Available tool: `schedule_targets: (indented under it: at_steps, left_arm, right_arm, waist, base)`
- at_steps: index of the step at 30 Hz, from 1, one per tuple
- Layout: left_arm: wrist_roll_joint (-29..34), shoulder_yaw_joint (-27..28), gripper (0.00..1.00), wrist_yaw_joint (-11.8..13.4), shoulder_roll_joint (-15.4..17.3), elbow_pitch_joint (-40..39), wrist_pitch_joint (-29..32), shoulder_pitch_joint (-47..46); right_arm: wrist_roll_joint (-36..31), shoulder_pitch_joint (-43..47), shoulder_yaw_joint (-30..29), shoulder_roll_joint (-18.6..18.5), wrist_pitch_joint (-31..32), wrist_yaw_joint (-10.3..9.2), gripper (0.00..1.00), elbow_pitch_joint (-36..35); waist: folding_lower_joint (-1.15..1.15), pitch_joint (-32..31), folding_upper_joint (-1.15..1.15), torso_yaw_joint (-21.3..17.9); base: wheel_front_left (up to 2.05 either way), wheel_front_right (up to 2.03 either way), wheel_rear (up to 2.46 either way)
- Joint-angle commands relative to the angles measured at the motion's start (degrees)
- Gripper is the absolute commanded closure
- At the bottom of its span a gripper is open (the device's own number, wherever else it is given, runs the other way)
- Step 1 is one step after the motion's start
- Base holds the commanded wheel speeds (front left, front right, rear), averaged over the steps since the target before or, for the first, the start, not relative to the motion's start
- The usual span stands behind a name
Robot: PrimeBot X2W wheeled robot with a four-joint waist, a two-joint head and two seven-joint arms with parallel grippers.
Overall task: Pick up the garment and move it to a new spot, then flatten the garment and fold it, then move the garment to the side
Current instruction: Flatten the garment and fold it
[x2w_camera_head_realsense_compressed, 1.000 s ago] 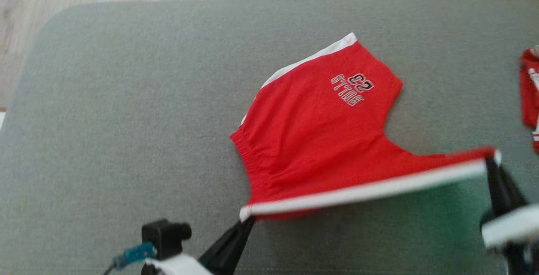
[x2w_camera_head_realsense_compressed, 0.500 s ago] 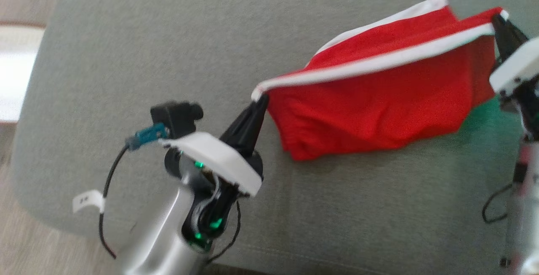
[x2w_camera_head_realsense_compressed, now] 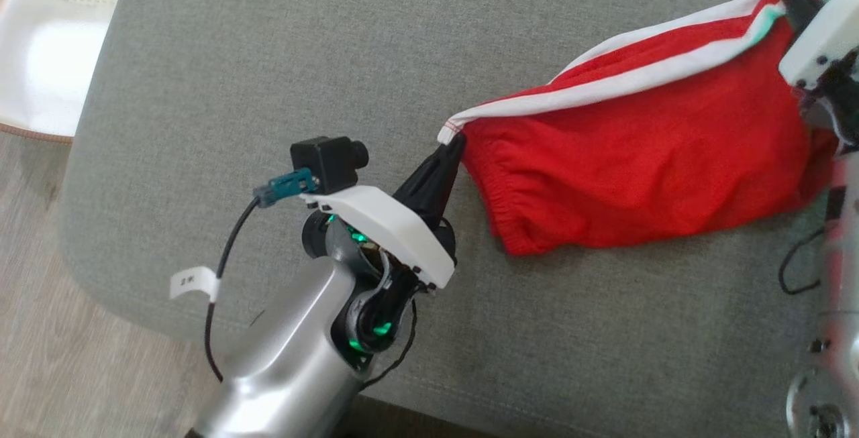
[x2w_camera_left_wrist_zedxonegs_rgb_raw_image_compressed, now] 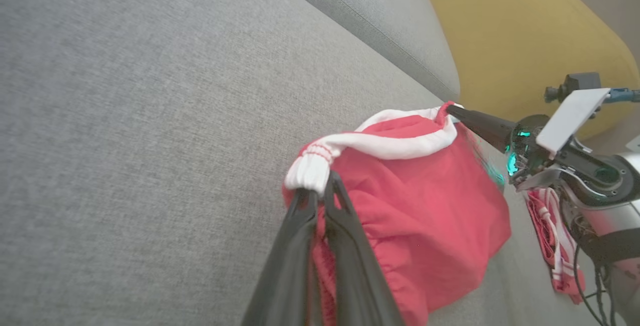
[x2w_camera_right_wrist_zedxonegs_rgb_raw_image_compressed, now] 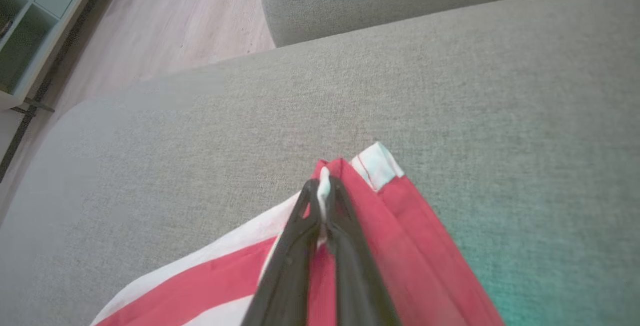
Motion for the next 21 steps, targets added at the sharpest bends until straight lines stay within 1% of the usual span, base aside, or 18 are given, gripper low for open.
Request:
schedule_targets:
  at_steps: [1, 6, 7, 8, 9, 10, 13, 16, 19, 21]
  left_arm:
    - [-0.7, 0.96, 1.0, 0.3, 0.49, -1.1, -1.03, -1.89]
    - [-2.24, -0.6, 1.0, 1.13, 0.49, 0.45, -1.88, -2.48]
    - [-2.7, -1.0, 0.93, 1.36, 0.49, 0.81, -1.88, -2.57]
    - [-3.09, -1.37, 0.76, 1.55, 0.48, 1.06, -1.98, -2.7]
    - [-3.7, -1.96, 0.16, 2.04, 0.48, 1.45, -2.38, -2.99]
    - [-3.91, -2.21, 0.0, 2.42, 0.48, 1.7, -2.6, -3.1]
    - [-4.09, -2.32, 0.0, 3.82, 0.48, 2.38, -3.87, -3.3]
    - [-3.33, -2.16, 0.0, 4.87, 0.7, 2.56, -5.11, -3.13]
    - [-0.89, -2.54, 0.0, 6.15, 2.2, 1.23, -7.11, -2.63]
    - [1.22, -2.52, 0.0, 7.24, 3.35, -0.68, -9.57, -1.88]
  right_arm:
    - [-0.83, -2.78, 0.98, -0.37, -0.78, 0.41, 1.0, -1.4]
    - [-2.29, -4.12, 0.6, -0.59, -2.21, 0.41, 1.0, 0.89]
    - [-2.48, -4.46, 0.5, -0.59, -2.81, 0.41, 0.67, 1.33]
    - [-2.65, -4.78, 0.34, -0.59, -3.82, 0.41, 0.0, 1.61]
    - [-3.16, -5.5, -1.04, -0.37, -6.47, 0.41, 0.0, 2.26]
    - [-3.25, -5.78, -1.29, -0.15, -7.67, 0.41, 0.0, 2.59]
    - [-2.89, -6.25, -1.61, 0.13, -11.96, 0.41, 0.0, 3.04]
    - [-1.89, -5.93, -0.52, -0.21, -13.68, 0.41, 0.0, 3.27]
    - [-1.54, -3.95, 3.36, -2.35, -12.64, 0.41, 0.0, 1.99]
    - [-2.18, -1.49, 8.02, -4.85, -9.99, 0.41, 0.0, 0.87]
  waist:
    - [0.0, -0.01, 0.0, 0.1]
    - [0.0, -0.2, 0.0, 0.43]
    - [0.0, -0.2, 0.0, 0.45]
    - [0.0, -0.18, 0.0, 0.47]
    - [0.0, -0.09, 0.0, 0.47]
    - [0.0, -0.08, 0.0, 0.45]
    - [0.0, -0.05, 0.0, 0.12]
    - [0.0, 0.0, 0.0, -0.55]
    - [0.0, 0.05, 0.0, -1.35]
    - [0.0, 0.04, 0.0, -2.06]
  base:
    - [0.0, 0.0, 0.0]
    - [0.0, 0.0, 0.0]
    - [0.0, 0.0, 0.0]
    - [0.0, 0.0, 0.0]
    - [0.0, 0.0, 0.0]
    - [0.0, 0.0, 0.0]
    - [0.0, 0.0, 0.0]
    - [0.0, 0.0, 0.0]
    - [0.0, 0.0, 0.0]
    - [0.0, 0.0, 0.0]
